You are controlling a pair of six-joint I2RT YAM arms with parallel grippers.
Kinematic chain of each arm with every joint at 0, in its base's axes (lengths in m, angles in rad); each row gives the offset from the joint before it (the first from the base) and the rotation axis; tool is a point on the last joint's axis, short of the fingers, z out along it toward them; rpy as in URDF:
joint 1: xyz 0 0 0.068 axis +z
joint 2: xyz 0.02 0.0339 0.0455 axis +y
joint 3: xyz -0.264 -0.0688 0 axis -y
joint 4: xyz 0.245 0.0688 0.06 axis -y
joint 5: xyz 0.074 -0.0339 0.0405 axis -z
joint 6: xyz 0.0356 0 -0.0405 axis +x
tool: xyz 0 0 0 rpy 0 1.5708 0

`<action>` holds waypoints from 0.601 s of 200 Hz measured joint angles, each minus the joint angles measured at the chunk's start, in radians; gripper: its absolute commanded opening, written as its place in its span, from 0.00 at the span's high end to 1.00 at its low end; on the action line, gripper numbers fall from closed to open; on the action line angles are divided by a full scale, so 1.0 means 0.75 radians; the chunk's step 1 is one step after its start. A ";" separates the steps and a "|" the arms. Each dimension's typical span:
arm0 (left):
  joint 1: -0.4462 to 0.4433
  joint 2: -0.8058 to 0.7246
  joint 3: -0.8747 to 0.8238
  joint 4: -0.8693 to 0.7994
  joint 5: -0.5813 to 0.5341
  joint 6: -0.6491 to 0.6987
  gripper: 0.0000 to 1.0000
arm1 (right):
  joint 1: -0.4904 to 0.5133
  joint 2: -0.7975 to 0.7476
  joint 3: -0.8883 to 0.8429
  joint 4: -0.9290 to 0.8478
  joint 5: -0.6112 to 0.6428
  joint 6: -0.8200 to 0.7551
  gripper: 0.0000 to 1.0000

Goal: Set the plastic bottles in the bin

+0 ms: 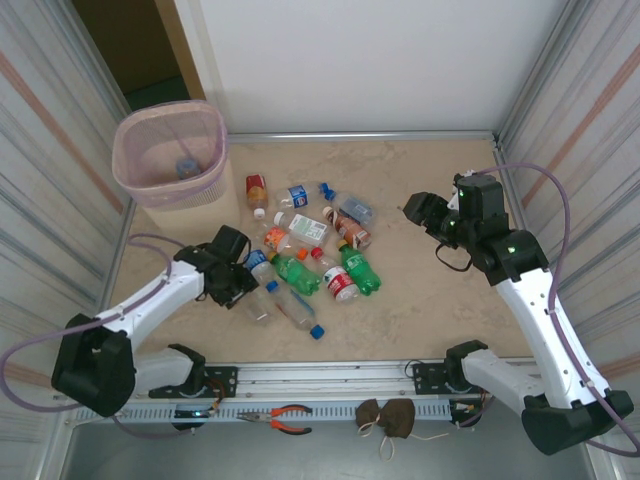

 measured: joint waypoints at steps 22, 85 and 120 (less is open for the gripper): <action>0.000 -0.076 0.040 -0.075 -0.014 0.039 0.61 | 0.000 0.000 0.000 -0.001 0.000 0.000 0.38; 0.019 -0.210 0.390 -0.247 -0.050 0.347 0.63 | -0.001 0.000 0.000 -0.001 0.000 -0.018 0.38; 0.073 -0.174 0.659 -0.334 -0.061 0.555 0.63 | -0.001 0.000 0.000 -0.001 0.002 -0.024 0.38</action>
